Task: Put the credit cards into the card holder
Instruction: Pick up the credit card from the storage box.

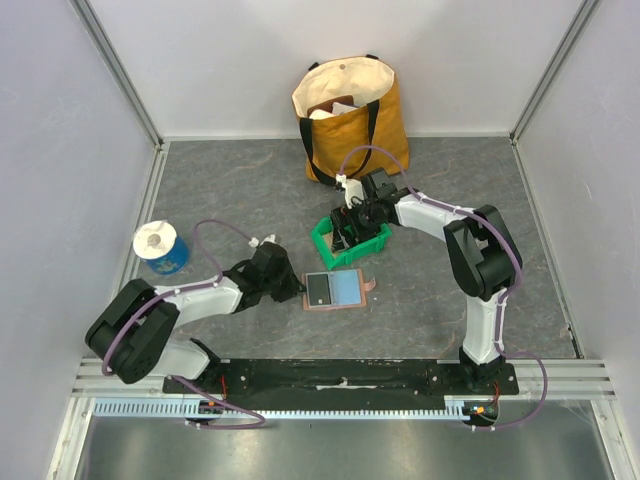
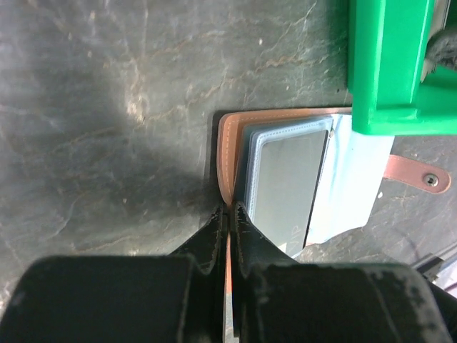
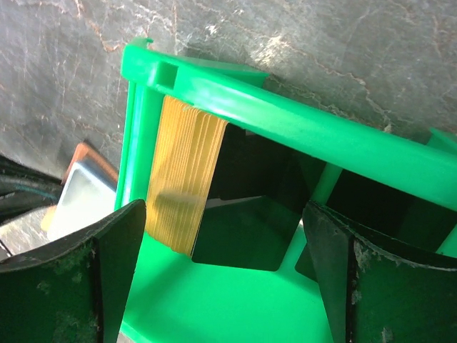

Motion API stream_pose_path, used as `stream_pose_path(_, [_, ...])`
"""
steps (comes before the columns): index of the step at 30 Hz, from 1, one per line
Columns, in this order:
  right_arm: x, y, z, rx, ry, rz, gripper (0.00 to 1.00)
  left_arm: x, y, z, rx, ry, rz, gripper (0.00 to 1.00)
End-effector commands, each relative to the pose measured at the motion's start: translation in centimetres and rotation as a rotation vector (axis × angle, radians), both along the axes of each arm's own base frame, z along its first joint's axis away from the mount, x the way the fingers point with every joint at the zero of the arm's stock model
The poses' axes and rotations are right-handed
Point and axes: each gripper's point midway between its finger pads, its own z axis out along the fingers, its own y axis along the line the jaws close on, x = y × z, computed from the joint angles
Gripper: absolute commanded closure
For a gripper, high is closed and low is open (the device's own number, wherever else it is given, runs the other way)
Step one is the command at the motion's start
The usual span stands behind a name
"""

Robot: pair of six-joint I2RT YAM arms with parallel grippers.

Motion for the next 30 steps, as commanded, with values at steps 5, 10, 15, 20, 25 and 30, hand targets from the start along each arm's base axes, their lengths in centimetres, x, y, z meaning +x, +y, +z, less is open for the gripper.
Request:
stream_pose_path(5, [-2.6,0.0,-1.2,-0.003,0.091,0.130,0.02,0.5,3.0,-3.3,0.293,0.055,-0.108,0.98])
stream_pose_path(10, [-2.4,0.9,-0.8,0.038,0.104,0.101,0.02,1.6,1.6,-3.5,0.268,0.033,-0.153,0.98])
stream_pose_path(15, [-2.3,2.1,-0.4,0.072,0.117,0.067,0.02,2.1,0.8,-3.7,0.247,0.016,-0.170,0.98])
stream_pose_path(20, [-3.0,3.4,-0.9,0.052,0.127,0.072,0.02,2.0,0.3,-4.0,0.230,0.033,-0.185,0.98])
stream_pose_path(25, [-3.7,3.4,-1.6,0.027,0.143,0.062,0.02,2.2,0.6,-4.0,0.233,0.039,-0.175,0.98])
stream_pose_path(30, [-5.1,3.6,-1.3,0.058,0.192,0.104,0.02,2.5,0.8,-4.1,0.231,0.045,-0.158,0.98])
